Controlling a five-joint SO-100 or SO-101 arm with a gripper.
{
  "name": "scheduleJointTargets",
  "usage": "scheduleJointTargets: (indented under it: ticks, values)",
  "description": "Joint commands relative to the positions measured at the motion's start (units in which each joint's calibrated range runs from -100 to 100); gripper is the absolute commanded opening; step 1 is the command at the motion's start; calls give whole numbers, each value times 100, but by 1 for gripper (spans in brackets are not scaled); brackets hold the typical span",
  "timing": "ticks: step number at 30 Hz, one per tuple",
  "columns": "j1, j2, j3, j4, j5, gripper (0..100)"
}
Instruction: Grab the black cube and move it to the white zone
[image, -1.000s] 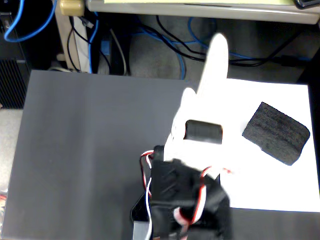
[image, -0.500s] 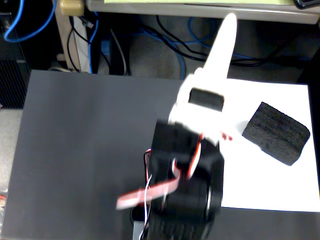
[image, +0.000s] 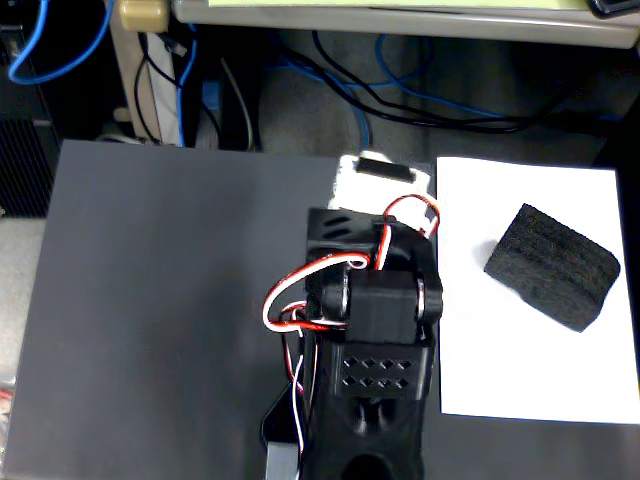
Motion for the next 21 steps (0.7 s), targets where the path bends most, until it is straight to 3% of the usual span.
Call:
scheduleJointTargets:
  ticks: [1,4,8,21]
  values:
    - [-196,43,43,-124,-39,1]
    - [-181,43,297,-175,-44,1]
    - [569,43,1112,-570,-7,1]
    - [562,43,2998,-1239,19,1]
